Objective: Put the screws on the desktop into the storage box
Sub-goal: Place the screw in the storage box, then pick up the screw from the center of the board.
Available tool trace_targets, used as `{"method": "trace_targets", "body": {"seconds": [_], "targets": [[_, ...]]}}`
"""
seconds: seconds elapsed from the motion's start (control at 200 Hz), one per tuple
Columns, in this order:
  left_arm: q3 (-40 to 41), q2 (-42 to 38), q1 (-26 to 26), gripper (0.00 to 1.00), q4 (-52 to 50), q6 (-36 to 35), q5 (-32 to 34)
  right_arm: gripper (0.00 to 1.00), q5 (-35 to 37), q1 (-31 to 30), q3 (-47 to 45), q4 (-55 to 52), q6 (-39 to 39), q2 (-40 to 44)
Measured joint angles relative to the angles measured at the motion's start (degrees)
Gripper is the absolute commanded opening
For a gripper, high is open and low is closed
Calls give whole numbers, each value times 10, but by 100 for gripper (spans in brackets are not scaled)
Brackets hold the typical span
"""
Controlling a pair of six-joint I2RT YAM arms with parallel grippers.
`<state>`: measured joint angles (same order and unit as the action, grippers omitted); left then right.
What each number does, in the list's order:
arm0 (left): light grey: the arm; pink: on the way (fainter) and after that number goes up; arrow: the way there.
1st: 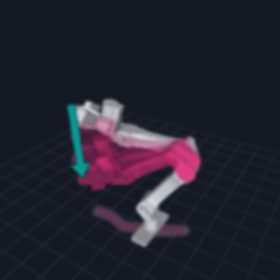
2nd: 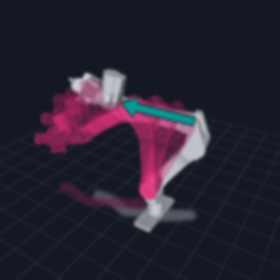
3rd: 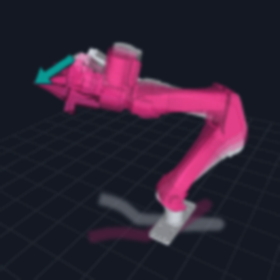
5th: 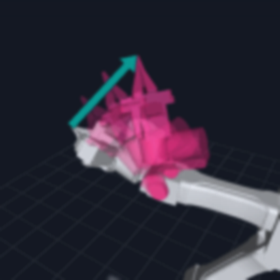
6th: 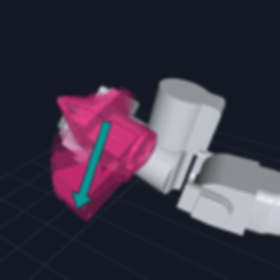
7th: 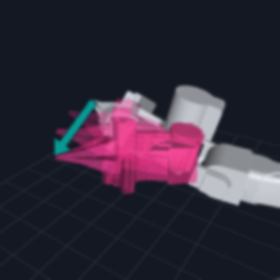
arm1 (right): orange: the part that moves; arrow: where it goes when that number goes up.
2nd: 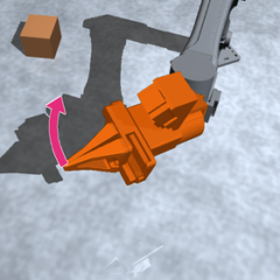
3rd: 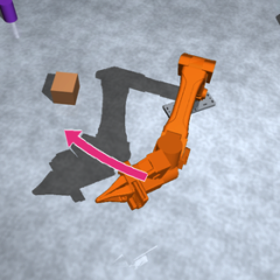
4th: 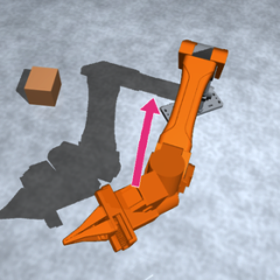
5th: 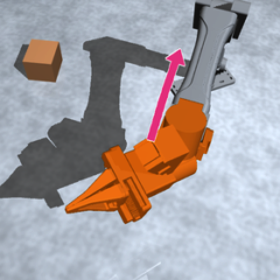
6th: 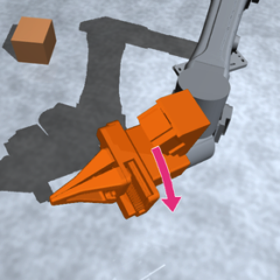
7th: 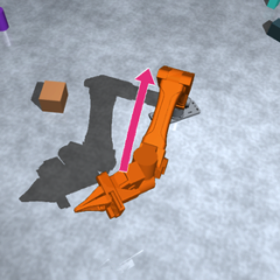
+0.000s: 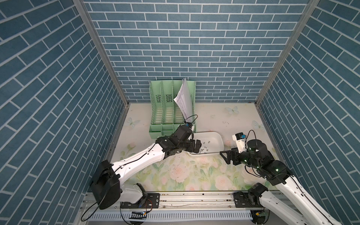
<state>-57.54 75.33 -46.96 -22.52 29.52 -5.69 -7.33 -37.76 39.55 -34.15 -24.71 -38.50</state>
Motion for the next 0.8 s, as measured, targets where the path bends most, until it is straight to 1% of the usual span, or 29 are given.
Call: {"method": "trace_targets", "body": {"seconds": [0.115,0.2,0.4,0.53,0.615,0.8], "targets": [[48,-62,31,100,-22,0,-30,92,66,-84,-1,19,-24,-46],[80,-106,54,100,-45,-3,-53,89,110,-137,0,36,-40,-94],[130,-201,89,100,-97,-4,-87,85,190,-233,15,70,-73,-226],[164,-260,110,100,-118,-2,-111,82,213,-270,30,102,-91,-298],[184,-287,124,100,-128,-1,-125,78,220,-287,41,122,-100,-338],[213,-304,143,100,-138,1,-152,67,226,-307,60,162,-111,-406]]}}
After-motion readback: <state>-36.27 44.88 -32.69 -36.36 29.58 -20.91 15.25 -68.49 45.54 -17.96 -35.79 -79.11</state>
